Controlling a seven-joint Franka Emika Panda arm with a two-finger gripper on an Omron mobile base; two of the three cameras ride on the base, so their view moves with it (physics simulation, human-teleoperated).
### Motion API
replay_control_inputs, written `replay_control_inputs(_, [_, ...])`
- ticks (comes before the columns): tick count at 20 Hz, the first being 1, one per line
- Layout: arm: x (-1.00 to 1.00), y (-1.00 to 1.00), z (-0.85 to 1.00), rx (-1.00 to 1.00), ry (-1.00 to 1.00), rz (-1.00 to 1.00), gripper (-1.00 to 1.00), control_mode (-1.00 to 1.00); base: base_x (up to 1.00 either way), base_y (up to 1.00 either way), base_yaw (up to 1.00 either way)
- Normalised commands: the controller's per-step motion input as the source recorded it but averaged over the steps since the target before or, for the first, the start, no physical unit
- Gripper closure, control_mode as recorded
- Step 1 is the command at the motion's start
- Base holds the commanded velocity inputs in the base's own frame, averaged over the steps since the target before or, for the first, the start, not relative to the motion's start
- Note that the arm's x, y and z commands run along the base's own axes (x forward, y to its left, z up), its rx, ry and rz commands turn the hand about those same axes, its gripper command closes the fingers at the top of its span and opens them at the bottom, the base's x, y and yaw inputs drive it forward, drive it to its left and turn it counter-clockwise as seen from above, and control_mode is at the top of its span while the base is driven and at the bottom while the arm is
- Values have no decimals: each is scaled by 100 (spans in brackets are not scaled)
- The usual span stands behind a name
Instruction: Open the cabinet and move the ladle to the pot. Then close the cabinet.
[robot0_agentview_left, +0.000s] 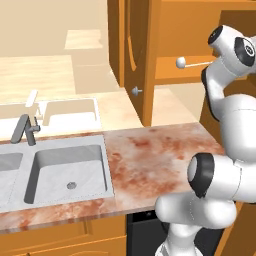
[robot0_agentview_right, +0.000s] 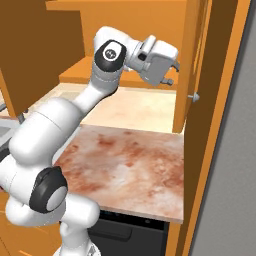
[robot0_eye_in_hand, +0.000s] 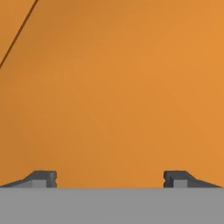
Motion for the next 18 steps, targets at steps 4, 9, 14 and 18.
replay_control_inputs(4, [-19,5,34,16,-3,3,-100,-100,0,0,0])
replay_control_inputs(9, [-46,61,18,29,0,16,-100,-100,0,0,0])
replay_control_inputs(14, [-14,82,1,39,0,24,-100,-100,0,0,0])
replay_control_inputs(18, [9,71,0,46,0,27,-100,-100,0,0,0])
